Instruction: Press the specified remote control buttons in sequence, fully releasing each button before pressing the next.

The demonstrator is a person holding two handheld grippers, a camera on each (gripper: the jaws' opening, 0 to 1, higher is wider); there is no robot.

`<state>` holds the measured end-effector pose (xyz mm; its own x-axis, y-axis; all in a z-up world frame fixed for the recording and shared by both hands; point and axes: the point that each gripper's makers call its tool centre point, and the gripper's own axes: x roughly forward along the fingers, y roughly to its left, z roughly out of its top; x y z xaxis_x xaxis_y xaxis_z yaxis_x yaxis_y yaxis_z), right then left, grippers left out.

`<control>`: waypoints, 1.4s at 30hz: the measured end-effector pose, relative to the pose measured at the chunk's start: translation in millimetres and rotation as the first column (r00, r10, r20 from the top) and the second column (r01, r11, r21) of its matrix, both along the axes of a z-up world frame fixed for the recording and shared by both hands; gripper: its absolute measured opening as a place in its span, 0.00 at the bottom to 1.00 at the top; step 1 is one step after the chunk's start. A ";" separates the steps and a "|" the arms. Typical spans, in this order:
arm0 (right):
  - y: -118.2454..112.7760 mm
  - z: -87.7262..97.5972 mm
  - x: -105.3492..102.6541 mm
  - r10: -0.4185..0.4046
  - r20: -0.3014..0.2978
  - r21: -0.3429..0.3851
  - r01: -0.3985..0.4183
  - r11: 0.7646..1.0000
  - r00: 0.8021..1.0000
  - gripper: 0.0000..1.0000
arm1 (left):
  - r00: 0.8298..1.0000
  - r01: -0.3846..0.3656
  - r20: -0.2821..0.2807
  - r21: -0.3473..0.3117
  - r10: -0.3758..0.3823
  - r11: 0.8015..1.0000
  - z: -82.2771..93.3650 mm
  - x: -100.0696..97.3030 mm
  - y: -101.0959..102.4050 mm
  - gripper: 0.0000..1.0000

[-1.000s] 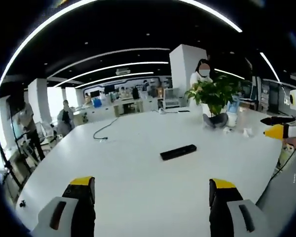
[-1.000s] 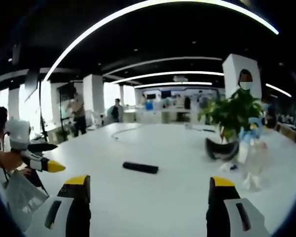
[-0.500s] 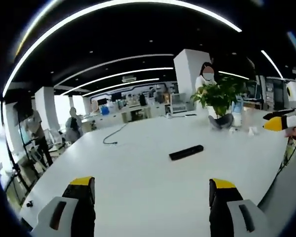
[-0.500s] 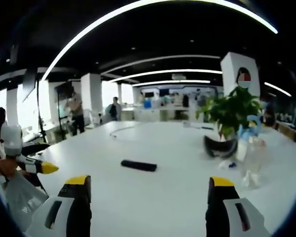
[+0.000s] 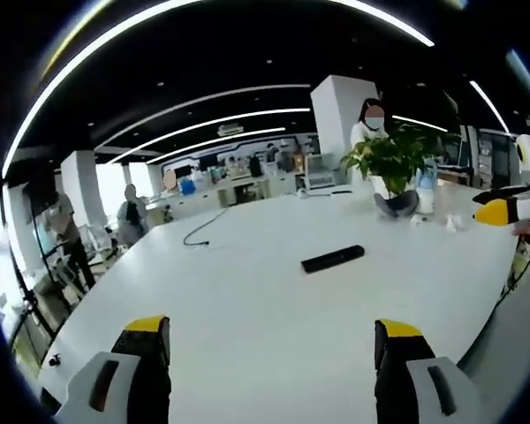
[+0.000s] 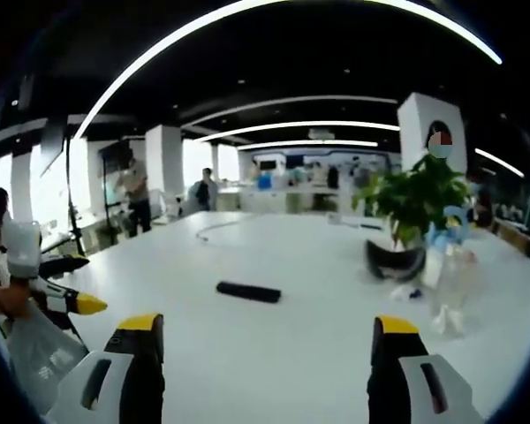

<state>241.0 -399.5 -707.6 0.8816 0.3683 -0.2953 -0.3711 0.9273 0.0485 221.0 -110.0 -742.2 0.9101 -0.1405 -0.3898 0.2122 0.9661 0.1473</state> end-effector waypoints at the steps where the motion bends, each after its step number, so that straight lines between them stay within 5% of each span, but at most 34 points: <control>1: 0.0 -0.1 0.0 0.000 -0.001 0.003 0.000 1.000 1.000 0.97 | 1.000 0.012 -0.015 -0.010 -0.012 1.000 -2.6 -0.6 -3.3 1.00; 42: 8.9 1.5 -9.3 0.047 0.005 -0.015 -0.047 0.999 0.999 0.92 | 0.998 -0.048 0.040 0.054 0.045 0.997 8.0 -3.8 8.8 0.99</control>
<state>231.7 -390.6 -706.1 0.8649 0.4050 -0.2966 -0.4146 0.9094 0.0329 217.2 -101.2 -734.3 0.9296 -0.0771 -0.3604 0.1604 0.9650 0.2074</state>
